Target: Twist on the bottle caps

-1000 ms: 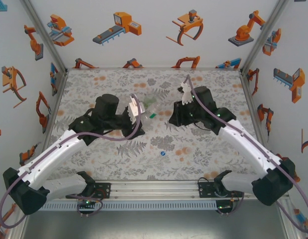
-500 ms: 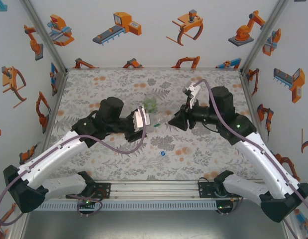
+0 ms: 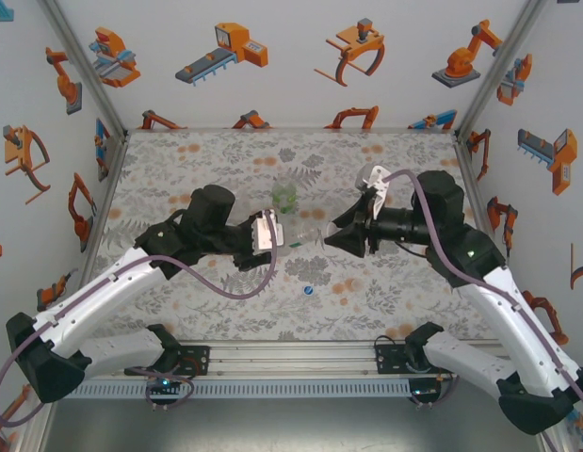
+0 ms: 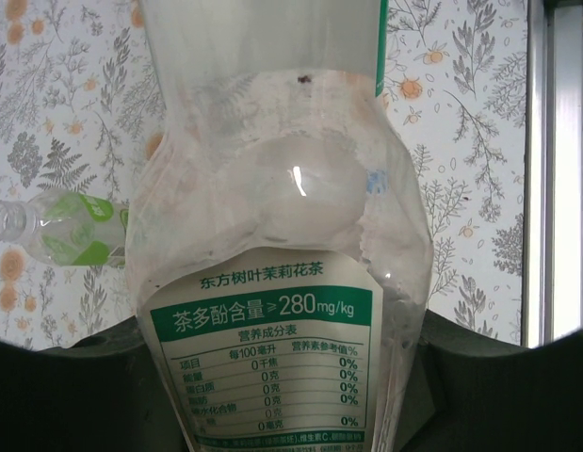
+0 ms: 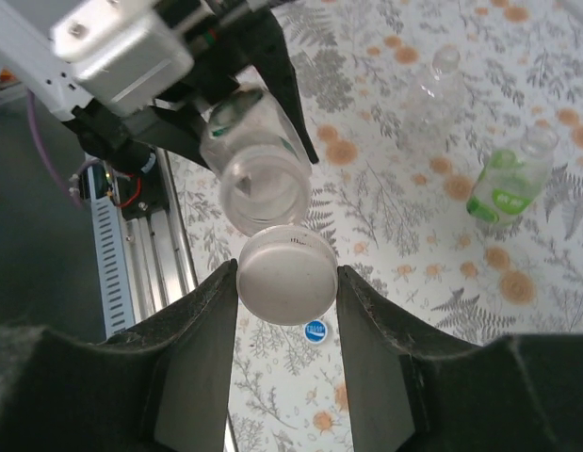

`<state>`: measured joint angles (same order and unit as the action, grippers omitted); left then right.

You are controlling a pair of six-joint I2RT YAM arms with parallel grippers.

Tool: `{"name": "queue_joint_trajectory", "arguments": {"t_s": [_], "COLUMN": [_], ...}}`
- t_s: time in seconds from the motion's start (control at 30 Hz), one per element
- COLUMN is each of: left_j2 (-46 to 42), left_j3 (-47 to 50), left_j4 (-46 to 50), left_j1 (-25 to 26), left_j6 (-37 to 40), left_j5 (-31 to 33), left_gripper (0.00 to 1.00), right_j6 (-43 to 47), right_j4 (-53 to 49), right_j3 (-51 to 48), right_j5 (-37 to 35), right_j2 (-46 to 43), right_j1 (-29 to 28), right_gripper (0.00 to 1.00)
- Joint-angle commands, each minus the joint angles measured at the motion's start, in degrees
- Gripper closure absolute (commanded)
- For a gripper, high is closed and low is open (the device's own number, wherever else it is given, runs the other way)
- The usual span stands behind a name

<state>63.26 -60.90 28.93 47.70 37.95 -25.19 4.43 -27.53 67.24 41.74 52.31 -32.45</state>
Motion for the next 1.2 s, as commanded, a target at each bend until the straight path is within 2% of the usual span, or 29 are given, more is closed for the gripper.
{"name": "queue_joint_trajectory", "arguments": {"t_s": [0.0,0.2,0.37,0.87,1.17], "left_j2": [0.2,0.9,1.2,2.4,3.4], "left_j3": [-2.9,-4.0,-4.1,-5.5,-7.6], "left_j4": [1.4,1.6,1.9,3.0,6.7], "left_j1": [0.4,0.4,0.5,0.5,0.5], "left_j6": [1.9,1.4,1.4,3.0,5.3], "left_j5": [-2.7,-4.0,-4.2,-4.3,-4.3], "left_gripper": [0.98,1.0,1.0,1.0,1.0], "right_j6": [2.3,2.3,2.4,6.5,7.4], "right_j4": [3.8,11.2,12.7,4.5,3.3], "right_j3": [0.5,-2.1,-1.9,1.7,2.5], "right_j5": [4.9,8.9,10.5,11.6,11.6], "right_j2": [-0.6,-0.1,1.5,4.6,5.0], "right_j1": [0.1,-0.2,-0.5,-1.1,-1.9], "right_gripper": [0.96,0.97,0.98,0.98,1.0]}}
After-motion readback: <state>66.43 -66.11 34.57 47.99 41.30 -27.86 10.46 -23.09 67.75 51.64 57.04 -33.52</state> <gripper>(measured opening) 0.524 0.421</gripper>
